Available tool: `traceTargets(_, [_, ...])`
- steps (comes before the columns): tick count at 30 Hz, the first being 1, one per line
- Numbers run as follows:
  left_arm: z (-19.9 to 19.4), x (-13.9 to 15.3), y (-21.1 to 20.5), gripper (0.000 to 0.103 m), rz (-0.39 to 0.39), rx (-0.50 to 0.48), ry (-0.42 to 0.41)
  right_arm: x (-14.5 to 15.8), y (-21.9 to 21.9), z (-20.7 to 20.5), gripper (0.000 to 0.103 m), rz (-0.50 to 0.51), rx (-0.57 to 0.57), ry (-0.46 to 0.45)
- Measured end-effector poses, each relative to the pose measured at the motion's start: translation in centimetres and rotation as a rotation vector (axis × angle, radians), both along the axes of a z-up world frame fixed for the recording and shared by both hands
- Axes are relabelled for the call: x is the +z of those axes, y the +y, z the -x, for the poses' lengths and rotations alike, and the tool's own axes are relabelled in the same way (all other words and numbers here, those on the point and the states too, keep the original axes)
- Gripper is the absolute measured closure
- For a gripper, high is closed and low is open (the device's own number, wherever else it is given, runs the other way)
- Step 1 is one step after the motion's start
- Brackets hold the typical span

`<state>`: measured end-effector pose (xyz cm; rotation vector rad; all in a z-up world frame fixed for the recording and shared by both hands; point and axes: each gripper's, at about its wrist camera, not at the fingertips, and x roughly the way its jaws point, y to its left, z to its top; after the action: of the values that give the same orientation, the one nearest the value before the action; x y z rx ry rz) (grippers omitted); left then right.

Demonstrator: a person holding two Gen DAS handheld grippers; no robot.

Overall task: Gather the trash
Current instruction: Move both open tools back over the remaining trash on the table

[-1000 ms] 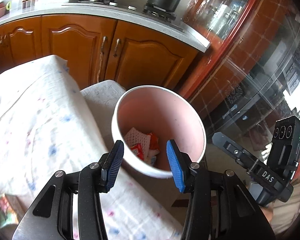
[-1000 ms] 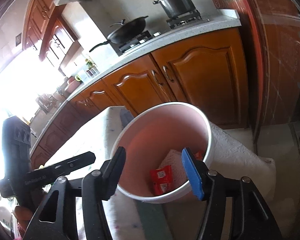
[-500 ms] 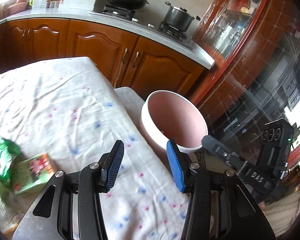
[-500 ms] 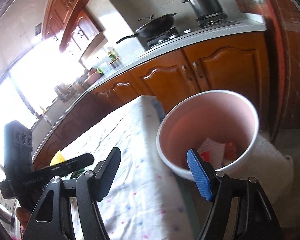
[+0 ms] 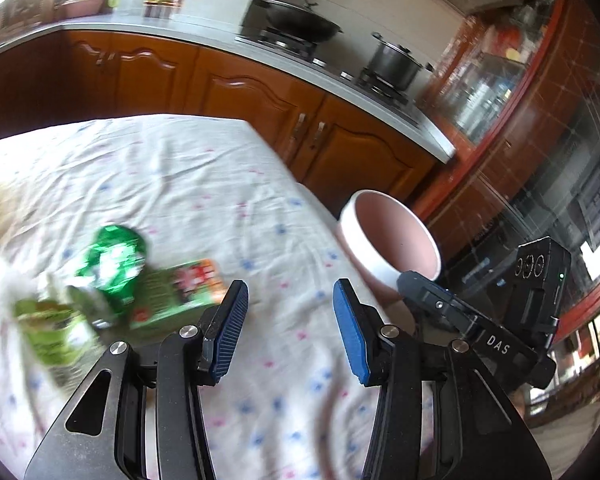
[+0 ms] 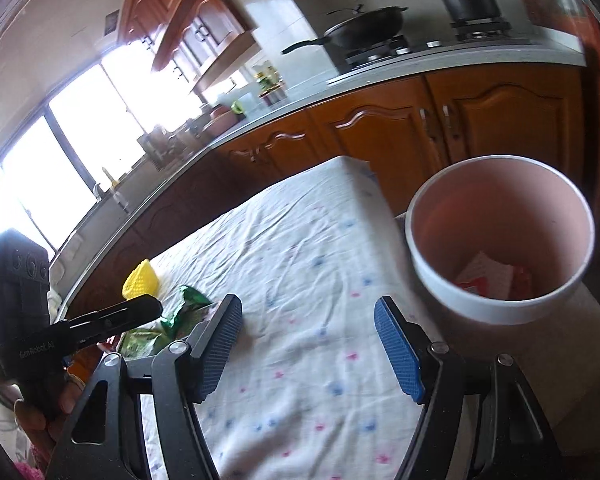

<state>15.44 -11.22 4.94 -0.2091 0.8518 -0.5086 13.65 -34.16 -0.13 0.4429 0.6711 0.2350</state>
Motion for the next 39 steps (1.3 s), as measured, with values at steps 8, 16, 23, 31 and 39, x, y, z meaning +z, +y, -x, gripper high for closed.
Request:
traceTargets(8, [1.7, -0.2, 7.9, 0.059, -0.011, 0.157, -0.015, -0.4, 3.2, -0.6, 0.031, 0.031, 0.079, 0.007])
traceTargets(16, [2.6, -0.7, 14.0, 0.051, -0.032, 0.291, -0.019, -0.5, 6.9, -1.2, 0.031, 0.070, 0.172, 0.012])
traceTargets(23, [2.7, -2.3, 17.7, 0.051, -0.044, 0.364, 0.010, -0.2, 10.0, -1.6, 0.031, 0.074, 0.242, 0.013])
traceTargets(31, [1.9, -4.3, 20.0, 0.048, -0.084, 0.408, 0.050, 0.3, 14.6, -0.7, 0.031, 0.070, 0.382, -0.008])
traceTargets(39, [1.3, -5.5, 20.9, 0.040, -0.161, 0.387, 0.058, -0.2, 21.3, 0.9, 0.031, 0.186, 0.568, -0.060])
